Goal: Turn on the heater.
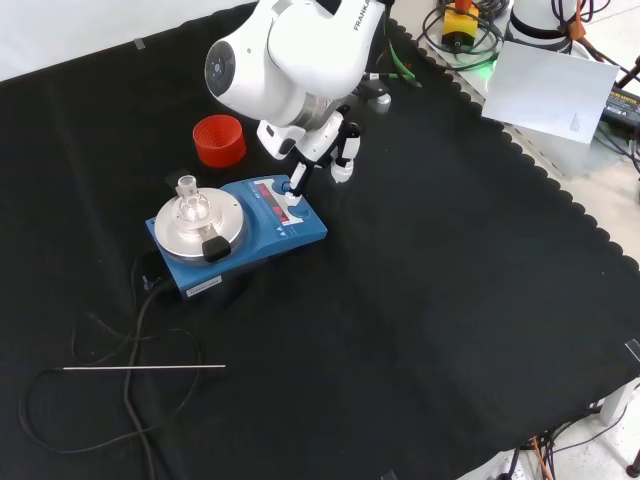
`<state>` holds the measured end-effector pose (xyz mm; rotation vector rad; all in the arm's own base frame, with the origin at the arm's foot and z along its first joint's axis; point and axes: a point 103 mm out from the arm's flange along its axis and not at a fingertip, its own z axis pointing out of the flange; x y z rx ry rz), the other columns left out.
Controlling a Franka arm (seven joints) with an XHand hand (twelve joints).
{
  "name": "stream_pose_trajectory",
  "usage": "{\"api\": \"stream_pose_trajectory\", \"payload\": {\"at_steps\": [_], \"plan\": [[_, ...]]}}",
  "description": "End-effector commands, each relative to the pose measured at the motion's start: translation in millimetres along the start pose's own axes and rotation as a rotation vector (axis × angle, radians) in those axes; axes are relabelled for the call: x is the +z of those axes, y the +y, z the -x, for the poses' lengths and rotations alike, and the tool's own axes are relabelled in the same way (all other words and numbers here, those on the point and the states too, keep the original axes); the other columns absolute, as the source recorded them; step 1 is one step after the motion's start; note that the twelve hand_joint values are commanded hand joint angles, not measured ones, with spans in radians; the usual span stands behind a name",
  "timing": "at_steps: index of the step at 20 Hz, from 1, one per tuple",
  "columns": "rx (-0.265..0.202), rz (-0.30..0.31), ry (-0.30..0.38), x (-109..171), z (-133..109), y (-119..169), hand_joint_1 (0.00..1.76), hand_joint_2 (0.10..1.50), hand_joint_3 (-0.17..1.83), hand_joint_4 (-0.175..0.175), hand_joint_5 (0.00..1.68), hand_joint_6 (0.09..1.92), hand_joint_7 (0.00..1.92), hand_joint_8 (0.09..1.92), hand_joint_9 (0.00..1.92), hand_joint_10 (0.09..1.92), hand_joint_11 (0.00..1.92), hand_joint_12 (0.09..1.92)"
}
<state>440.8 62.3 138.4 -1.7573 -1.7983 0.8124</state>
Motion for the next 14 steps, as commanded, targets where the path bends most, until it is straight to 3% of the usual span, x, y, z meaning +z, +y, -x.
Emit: {"api": "stream_pose_trajectory", "payload": {"at_steps": [1,4,14], "plan": [[-0.079,0.048,0.040,-23.5,-4.7,-21.6,1.44,1.25,-0.17,-0.040,0.29,0.09,1.83,1.67,1.92,1.76,1.92,1.70],[-0.098,0.075,0.036,-35.2,-3.7,-34.6,1.44,1.25,-0.17,-0.040,0.30,0.09,1.83,1.67,1.92,1.76,1.92,1.70],[-0.050,0.067,0.074,-38.0,30.6,-35.1,1.44,1.25,-0.17,-0.042,0.31,0.09,1.83,1.67,1.92,1.75,1.92,1.69]]}}
